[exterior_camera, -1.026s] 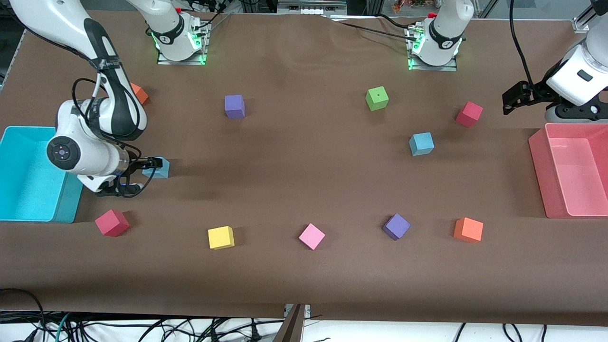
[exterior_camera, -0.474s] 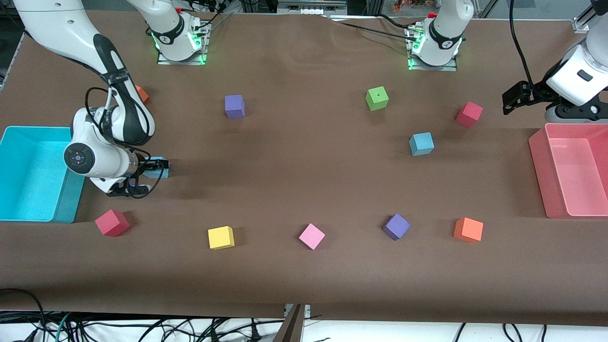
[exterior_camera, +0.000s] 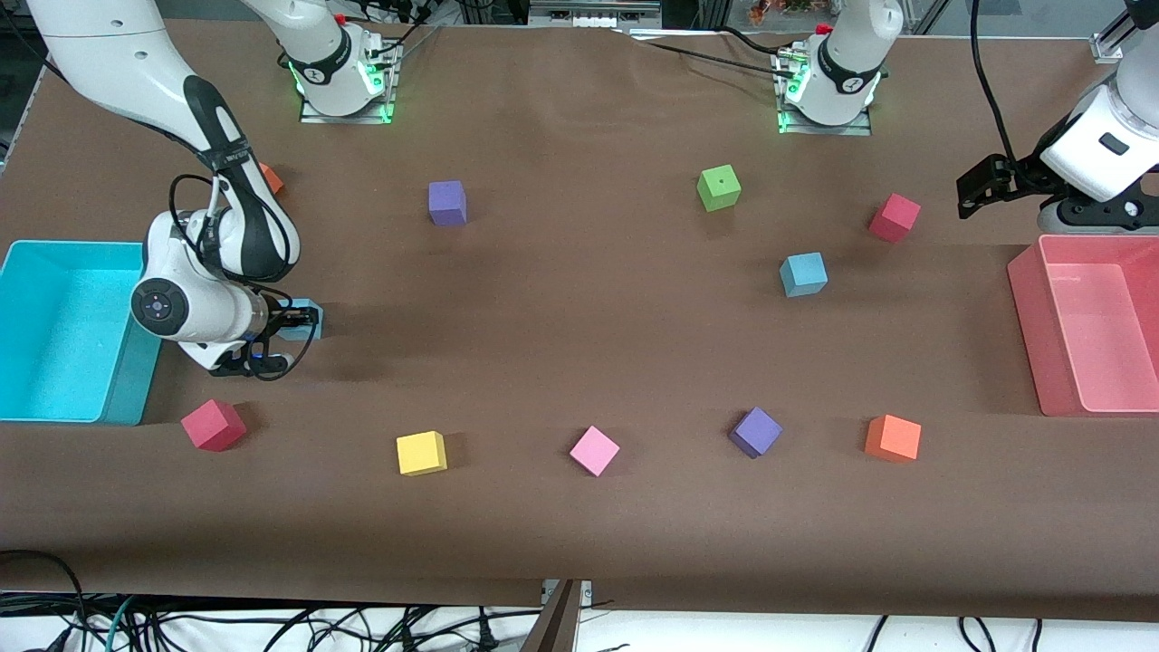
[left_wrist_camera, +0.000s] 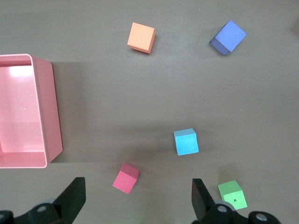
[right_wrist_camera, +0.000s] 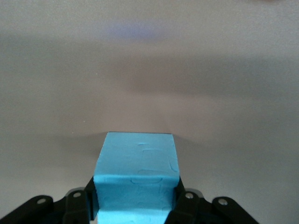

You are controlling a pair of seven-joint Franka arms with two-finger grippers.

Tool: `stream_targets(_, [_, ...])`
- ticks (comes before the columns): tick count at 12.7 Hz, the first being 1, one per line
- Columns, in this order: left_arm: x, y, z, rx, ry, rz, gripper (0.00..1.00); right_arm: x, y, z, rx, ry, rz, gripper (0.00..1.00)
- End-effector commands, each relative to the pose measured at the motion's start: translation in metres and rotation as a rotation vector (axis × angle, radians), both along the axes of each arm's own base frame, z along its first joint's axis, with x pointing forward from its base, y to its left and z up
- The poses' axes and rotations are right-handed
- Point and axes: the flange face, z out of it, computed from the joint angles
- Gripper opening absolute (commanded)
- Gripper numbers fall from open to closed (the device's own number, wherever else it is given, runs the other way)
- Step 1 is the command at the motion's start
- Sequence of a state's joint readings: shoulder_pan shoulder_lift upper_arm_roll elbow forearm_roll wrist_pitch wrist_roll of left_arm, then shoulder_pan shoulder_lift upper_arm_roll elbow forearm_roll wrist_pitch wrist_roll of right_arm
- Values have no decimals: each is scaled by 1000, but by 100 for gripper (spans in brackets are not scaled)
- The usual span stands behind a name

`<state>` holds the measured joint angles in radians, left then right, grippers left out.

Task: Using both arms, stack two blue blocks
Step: 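Lift the light blue cube with the right gripper toward the table middle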

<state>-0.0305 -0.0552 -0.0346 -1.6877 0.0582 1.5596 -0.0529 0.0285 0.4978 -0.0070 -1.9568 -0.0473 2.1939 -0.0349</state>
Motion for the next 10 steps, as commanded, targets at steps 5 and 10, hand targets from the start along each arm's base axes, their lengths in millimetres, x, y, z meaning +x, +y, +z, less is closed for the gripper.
stream_targets(5, [-3,0,3,-20,4,-11,100,58,78,101,3,-57,49,29])
stream_targets(10, [-3,0,2,-19,6,-11,100,49,233,116,37,-100,-58,32])
